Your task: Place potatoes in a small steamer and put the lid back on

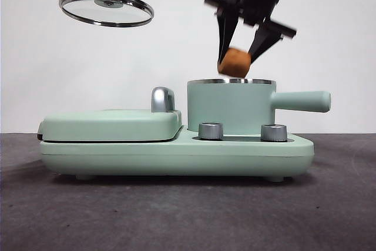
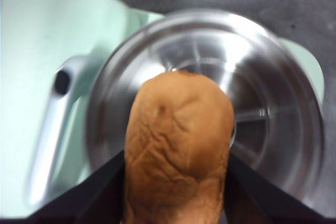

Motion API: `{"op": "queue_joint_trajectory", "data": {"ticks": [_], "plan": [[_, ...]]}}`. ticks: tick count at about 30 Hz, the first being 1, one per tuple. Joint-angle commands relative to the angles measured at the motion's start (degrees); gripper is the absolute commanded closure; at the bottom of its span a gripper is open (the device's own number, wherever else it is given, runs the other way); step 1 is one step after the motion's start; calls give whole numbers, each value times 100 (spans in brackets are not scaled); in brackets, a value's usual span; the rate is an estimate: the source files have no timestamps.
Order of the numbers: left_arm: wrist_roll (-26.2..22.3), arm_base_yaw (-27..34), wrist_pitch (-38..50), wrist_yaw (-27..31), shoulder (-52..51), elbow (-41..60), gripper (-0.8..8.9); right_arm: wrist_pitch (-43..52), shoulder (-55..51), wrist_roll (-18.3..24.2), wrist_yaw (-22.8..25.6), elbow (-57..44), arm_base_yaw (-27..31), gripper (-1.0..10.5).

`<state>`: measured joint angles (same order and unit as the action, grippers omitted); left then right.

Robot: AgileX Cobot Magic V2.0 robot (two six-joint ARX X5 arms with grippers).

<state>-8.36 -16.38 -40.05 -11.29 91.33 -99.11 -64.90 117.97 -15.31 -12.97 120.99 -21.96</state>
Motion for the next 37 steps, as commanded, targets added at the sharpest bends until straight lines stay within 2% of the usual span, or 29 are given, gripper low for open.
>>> {"op": "queue_joint_trajectory", "data": {"ticks": [1, 11, 18, 21, 25, 31, 37], "plan": [[-39, -13, 188, -28, -2, -170, 764, 17, 334, 74, -20, 238, -28, 751], [-39, -13, 190, -28, 2, -170, 764, -28, 699, 105, 96, 245, -33, 730], [-39, -13, 192, -28, 4, -170, 764, -122, 699, 170, 101, 245, -48, 528], [-35, -13, 192, -31, 7, -170, 764, -87, 671, 173, 77, 291, -70, 478], [7, -13, 192, -31, 7, -170, 764, -522, 629, 236, 83, 675, -83, 476], [35, -26, 190, -31, 9, -170, 764, -1641, 621, 592, 96, 1794, -120, 477], [48, -101, 184, -31, 9, -170, 764, -1650, -39, 647, 103, 1731, -155, 477]]}}
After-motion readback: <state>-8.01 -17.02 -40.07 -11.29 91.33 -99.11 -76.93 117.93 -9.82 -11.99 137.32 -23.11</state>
